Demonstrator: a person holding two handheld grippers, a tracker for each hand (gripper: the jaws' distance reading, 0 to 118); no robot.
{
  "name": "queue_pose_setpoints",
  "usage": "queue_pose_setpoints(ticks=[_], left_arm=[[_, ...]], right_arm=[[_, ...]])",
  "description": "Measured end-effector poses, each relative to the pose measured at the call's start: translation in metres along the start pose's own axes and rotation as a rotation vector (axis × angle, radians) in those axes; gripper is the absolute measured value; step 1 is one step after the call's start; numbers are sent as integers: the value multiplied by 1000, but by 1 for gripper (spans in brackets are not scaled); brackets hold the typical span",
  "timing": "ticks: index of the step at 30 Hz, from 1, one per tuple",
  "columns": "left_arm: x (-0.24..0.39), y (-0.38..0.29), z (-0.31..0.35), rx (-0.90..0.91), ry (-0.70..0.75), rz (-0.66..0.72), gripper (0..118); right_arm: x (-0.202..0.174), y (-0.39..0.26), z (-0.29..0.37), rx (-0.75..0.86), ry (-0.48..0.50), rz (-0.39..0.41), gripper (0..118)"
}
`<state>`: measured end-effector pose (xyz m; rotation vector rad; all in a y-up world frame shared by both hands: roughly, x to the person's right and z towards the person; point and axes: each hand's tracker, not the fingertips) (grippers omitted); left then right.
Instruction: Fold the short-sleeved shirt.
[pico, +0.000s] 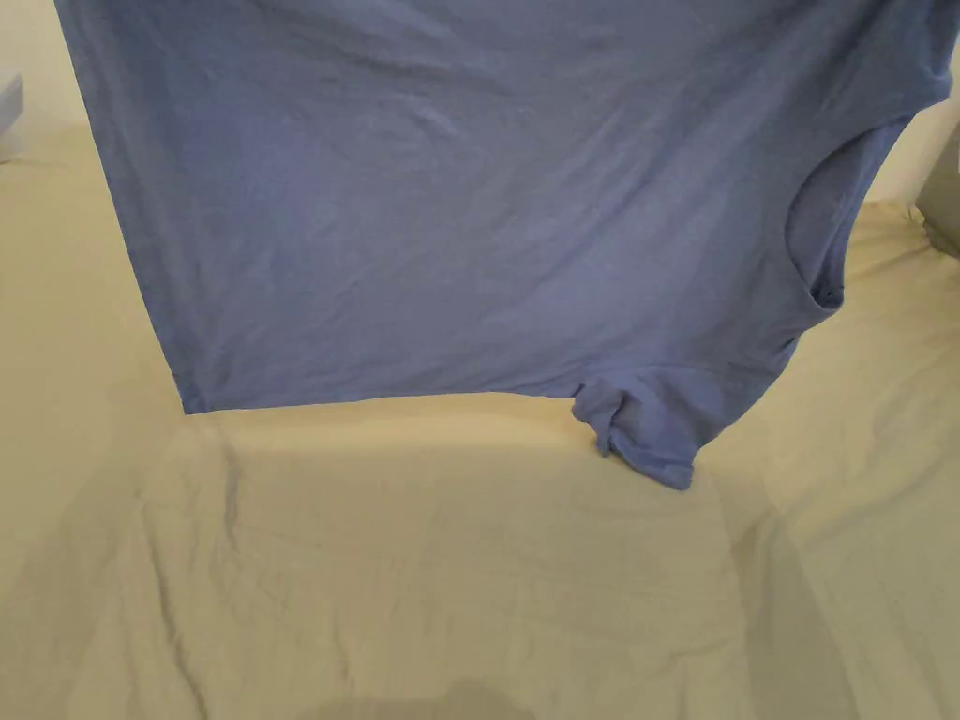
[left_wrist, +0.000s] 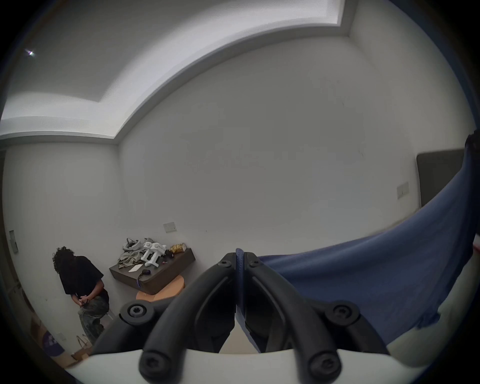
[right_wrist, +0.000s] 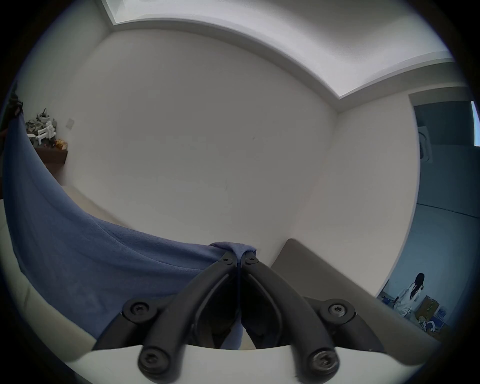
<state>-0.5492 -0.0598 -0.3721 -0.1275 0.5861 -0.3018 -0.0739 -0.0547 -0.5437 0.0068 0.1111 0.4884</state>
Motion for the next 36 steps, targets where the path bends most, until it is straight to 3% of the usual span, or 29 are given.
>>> queue_pose_setpoints(ticks=[4,8,14,18,23,27,32,36], left_arm=[[15,-58,-8,-97,-32,-53,3],[24,-125,5,-197,-107,2,3],[32,-228,68,-319,-190,-46,3],[38,-290,141,-404,-236,-102,3],[44,-359,233,-644,-347,-282,3],[47,-399,301,-779,-459,-339,3],[42,-424,347,-865,-469,-459,3],[24,-427,362,-881,-480,-411,3]], right_arm=[[-25,-41,13,-99,97,-50,2],[-52,-95,18,-149,144,27,2],[-74,-197,89,-271,328,-71,2],[-88,-267,173,-338,397,13,2],[-87,-341,256,-562,500,-44,2],[-79,-386,311,-742,554,-171,2],[-68,-410,355,-852,541,-87,2],[-45,-418,367,-905,571,-170,2]])
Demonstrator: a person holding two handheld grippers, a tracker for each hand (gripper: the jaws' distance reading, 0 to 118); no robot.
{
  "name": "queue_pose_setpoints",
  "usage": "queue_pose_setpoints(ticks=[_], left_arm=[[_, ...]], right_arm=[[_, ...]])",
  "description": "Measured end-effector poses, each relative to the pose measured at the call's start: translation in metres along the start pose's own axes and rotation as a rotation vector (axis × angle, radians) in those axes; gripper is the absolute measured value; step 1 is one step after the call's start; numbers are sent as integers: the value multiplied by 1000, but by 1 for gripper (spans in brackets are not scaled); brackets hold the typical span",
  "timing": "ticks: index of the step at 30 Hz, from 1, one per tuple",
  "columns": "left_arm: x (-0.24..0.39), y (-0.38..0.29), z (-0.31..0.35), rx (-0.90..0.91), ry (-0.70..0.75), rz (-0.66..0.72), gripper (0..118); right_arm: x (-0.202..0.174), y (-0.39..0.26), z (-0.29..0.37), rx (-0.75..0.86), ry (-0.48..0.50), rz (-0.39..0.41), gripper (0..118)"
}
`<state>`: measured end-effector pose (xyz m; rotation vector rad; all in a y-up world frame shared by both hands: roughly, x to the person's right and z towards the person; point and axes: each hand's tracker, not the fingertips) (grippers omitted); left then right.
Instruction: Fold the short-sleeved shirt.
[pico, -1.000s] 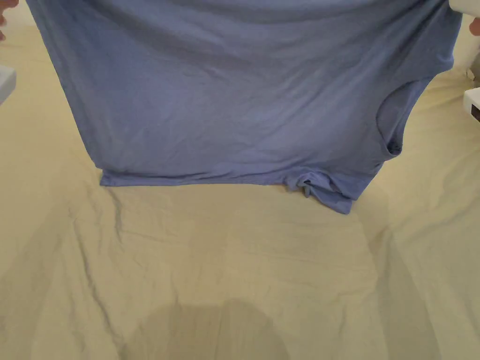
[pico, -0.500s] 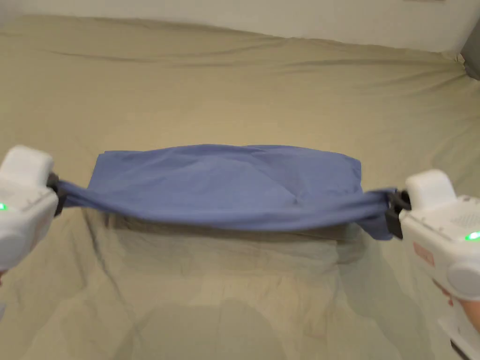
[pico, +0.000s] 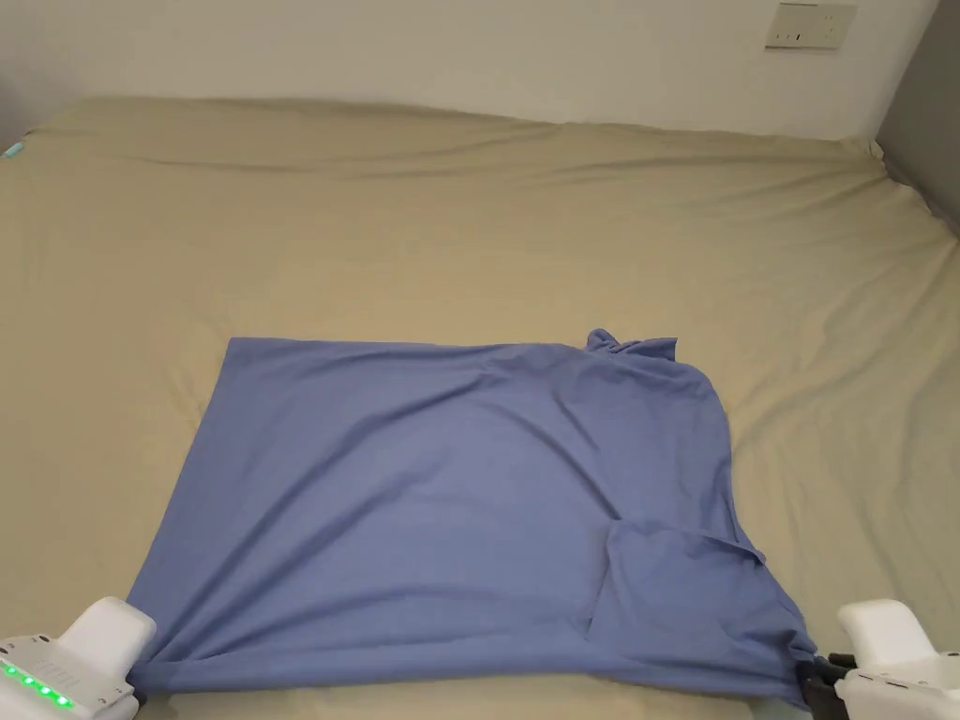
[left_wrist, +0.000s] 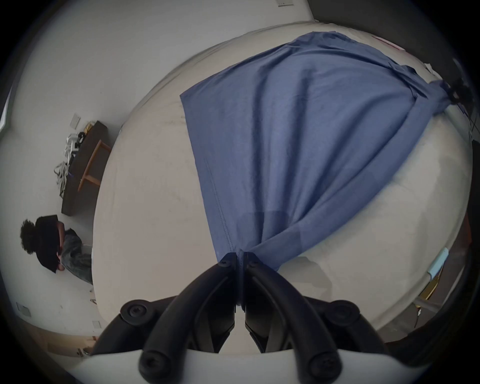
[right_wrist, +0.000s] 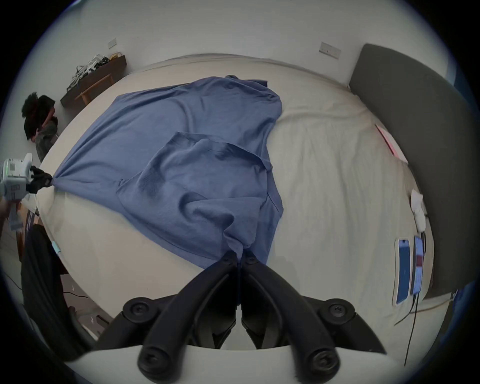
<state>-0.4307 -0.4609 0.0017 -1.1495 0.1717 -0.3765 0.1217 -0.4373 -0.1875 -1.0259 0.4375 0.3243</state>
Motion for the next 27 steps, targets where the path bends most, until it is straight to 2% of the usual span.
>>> queue_pose_setpoints(ticks=[2,5,10,16,18,19,20,21,22,23,25,27], left_arm=[[-5,-6,3,0,-14,29,3],[-5,-11,4,-16,-53,20,3],[12,-8,3,-60,-70,-23,3],[11,-11,-20,-103,-114,-1,3],[11,-12,-20,-96,-113,-19,3],[12,-11,-18,-87,-107,-25,9],[11,-10,-15,-77,-103,-11,23],[8,-9,-10,-62,-102,33,49],[4,-5,-4,-56,-103,76,82],[0,-1,3,-39,-104,116,110],[-10,13,28,49,-113,194,112],[-20,33,63,219,-100,287,111]], right_arm=[[3,-2,7,-15,-23,-13,2],[5,-6,13,-60,4,-36,2],[-9,-16,6,-187,8,2,2],[-11,-25,-30,-263,23,-35,3],[-6,-27,-42,-284,33,-71,6],[-7,-24,-39,-271,27,-84,14],[-7,-22,-35,-261,23,-88,43],[-8,-17,-27,-239,-9,-88,74],[-11,-10,-15,-193,-86,-75,93],[-14,-4,1,-83,-131,-62,97],[-17,18,39,145,-125,-41,97],[-20,46,72,255,-104,-60,97]])
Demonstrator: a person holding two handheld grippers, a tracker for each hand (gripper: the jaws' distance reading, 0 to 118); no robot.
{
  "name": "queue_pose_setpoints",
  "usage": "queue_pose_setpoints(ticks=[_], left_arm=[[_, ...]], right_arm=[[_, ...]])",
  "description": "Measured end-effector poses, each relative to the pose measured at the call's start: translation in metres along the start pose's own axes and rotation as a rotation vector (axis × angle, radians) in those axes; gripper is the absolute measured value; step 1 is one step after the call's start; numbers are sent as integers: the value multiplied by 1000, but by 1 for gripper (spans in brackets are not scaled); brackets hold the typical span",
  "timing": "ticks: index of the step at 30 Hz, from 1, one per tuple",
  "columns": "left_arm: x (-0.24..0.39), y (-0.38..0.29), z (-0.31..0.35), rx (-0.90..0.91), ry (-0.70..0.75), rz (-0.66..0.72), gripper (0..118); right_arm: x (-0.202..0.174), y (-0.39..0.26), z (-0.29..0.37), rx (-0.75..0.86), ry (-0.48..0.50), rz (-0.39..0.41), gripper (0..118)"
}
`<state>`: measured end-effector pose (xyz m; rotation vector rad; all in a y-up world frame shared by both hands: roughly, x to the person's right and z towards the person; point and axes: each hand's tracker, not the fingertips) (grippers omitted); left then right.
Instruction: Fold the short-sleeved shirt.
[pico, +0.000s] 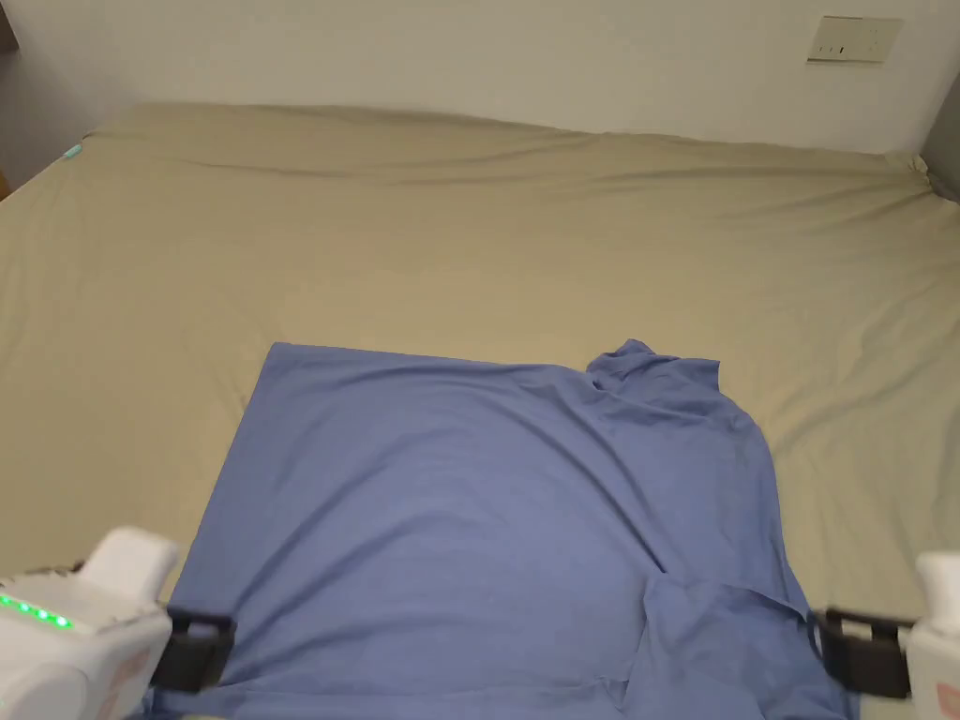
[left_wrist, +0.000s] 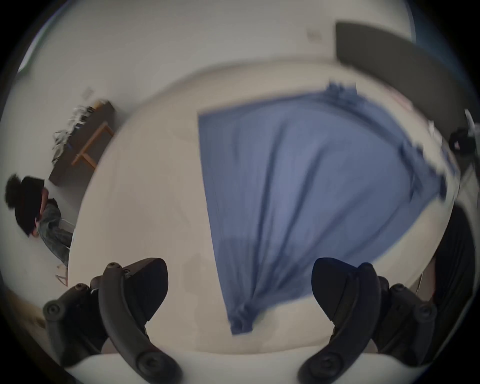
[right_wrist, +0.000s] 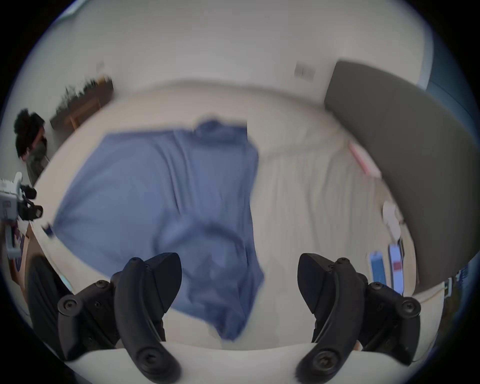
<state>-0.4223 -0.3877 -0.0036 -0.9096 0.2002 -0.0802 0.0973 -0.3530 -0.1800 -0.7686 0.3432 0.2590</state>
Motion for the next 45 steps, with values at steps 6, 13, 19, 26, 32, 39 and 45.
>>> queue_pose_setpoints(ticks=[6,13,19,26,32,39,45], left_arm=[[19,77,117,658,19,236,118],[80,103,181,845,206,130,81],[110,90,175,894,290,40,0],[111,89,172,871,245,11,0],[107,94,153,811,233,41,0],[85,77,105,600,176,62,0],[23,0,20,130,34,145,0]], right_arm=[[-59,85,88,376,41,61,98],[-132,99,128,605,-12,183,50],[-154,85,131,647,-21,187,2],[-156,83,138,690,-92,214,1],[-152,84,126,671,-116,216,1],[-141,73,103,604,-126,234,2],[-117,55,90,526,-135,227,2]])
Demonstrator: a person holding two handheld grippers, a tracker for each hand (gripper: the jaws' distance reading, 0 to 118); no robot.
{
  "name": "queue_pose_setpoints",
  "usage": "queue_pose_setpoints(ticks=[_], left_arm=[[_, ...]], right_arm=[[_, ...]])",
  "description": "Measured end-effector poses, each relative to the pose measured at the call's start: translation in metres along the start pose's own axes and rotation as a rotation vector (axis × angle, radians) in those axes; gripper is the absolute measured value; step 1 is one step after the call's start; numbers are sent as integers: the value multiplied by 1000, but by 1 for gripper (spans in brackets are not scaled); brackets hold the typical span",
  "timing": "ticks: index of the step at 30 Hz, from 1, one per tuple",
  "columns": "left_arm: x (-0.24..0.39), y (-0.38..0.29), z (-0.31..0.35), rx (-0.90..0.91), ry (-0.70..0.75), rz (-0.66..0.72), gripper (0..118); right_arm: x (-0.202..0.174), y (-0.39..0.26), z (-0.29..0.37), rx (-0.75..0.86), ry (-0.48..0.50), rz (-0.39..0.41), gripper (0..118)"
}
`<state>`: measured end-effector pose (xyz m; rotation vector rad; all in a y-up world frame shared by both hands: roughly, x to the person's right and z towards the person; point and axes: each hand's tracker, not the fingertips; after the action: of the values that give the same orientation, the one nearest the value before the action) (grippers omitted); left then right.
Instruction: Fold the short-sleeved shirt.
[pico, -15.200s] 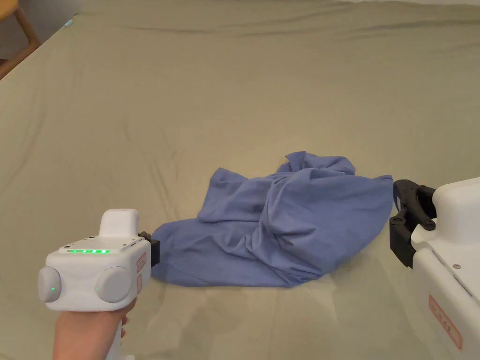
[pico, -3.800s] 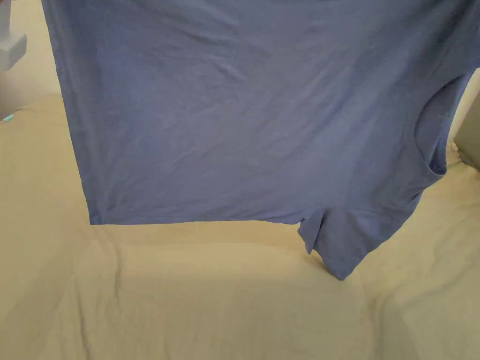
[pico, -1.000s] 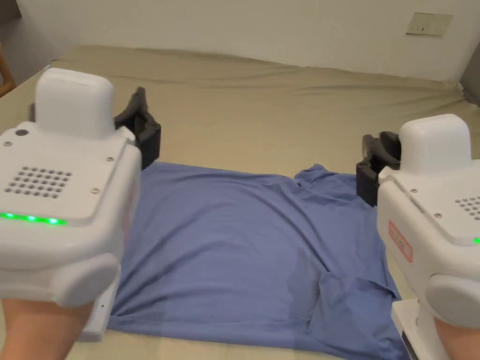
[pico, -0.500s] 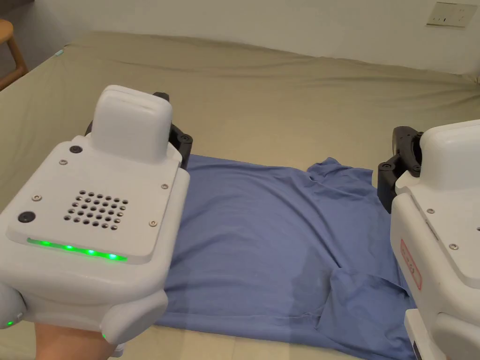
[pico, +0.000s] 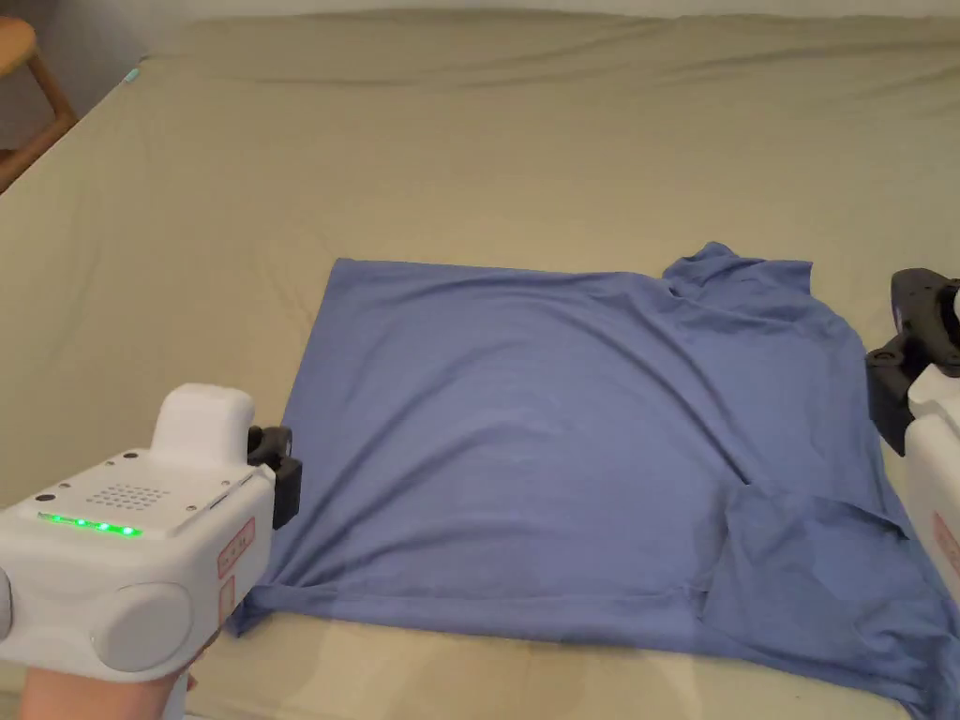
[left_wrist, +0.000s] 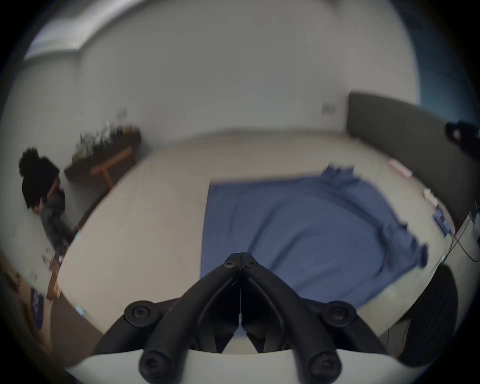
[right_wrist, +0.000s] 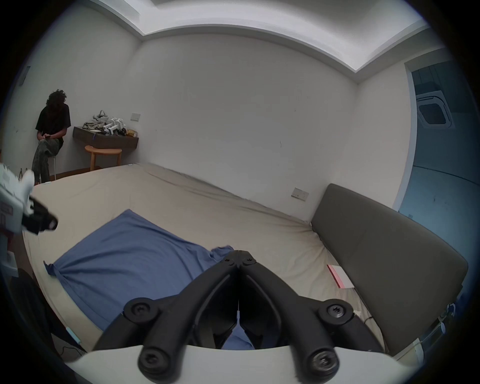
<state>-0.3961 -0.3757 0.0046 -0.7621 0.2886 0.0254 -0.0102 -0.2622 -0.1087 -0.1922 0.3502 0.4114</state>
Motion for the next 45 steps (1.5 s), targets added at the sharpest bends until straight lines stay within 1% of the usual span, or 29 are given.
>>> queue_pose_setpoints(ticks=[2,3,4,5,6,8,9,10,13,15,16,17,18,19,20,23,25,26,29,32,33,34,35,36,37,39,41,42,45], left_arm=[[-20,-33,-19,-134,54,-9,0],[-28,-49,-28,-179,91,-4,6],[-34,-61,-35,-205,125,12,29],[-40,-71,-37,-234,125,33,64],[-46,-78,-40,-270,116,61,81],[-54,-86,-46,-302,93,87,103],[-58,-89,-49,-291,96,99,110],[-59,-90,-51,-281,97,113,112],[-65,-91,-63,-289,75,120,112],[-61,-93,-69,-311,65,88,111],[-59,-95,-70,-326,70,58,109],[-52,-96,-71,-334,79,35,102],[-50,-97,-72,-335,85,24,92],[-48,-99,-74,-334,85,23,78],[-48,-100,-76,-341,81,22,56],[-35,-98,-75,-347,-9,40,9],[-25,-90,-70,-325,46,-8,7],[-23,-87,-67,-309,42,-15,7],[-22,-75,-52,-237,51,16,7],[-20,-62,-31,-119,43,50,6],[-21,-56,-24,-69,44,54,6],[-19,-52,-18,-55,37,53,6],[-18,-49,-14,-55,37,59,6],[-17,-45,-12,-73,27,65,6],[-14,-42,-6,-53,22,79,6],[-11,-40,-4,-60,23,92,6],[-8,-41,-6,-81,31,84,6],[-7,-42,-7,-92,38,79,6],[-6,-50,-14,-140,64,55,6]], right_arm=[[7,-9,2,-25,-20,-14,2],[11,-13,2,-42,-22,-27,2],[15,-17,1,-58,-22,-41,2],[18,-20,0,-69,-23,-48,2],[20,-23,0,-79,-28,-48,1],[24,-29,-1,-103,-38,-42,2],[26,-31,-1,-113,-39,-42,2],[27,-32,-1,-124,-38,-48,2],[31,-36,-1,-148,-47,-61,2],[32,-37,0,-159,-50,-71,2],[33,-37,1,-162,-51,-78,2],[34,-37,2,-165,-52,-81,2],[34,-36,3,-167,-54,-80,2],[34,-36,3,-169,-57,-77,2],[34,-37,3,-171,-60,-74,2],[35,-37,2,-179,-53,-85,1],[37,-38,2,-184,-50,-90,2],[38,-40,2,-188,-50,-87,2],[43,-51,1,-219,-52,-81,2],[57,-75,-7,-332,2,-150,2],[61,-86,-10,-373,16,-175,6],[65,-99,-14,-427,42,-191,21],[67,-111,-16,-465,50,-204,60],[68,-125,-19,-523,61,-219,88],[69,-142,-25,-615,76,-206,101],[64,-171,-29,-700,144,-221,102],[56,-194,-34,-787,159,-195,102],[50,-205,-36,-836,167,-166,102],[39,-227,-45,-857,176,-154,102]])
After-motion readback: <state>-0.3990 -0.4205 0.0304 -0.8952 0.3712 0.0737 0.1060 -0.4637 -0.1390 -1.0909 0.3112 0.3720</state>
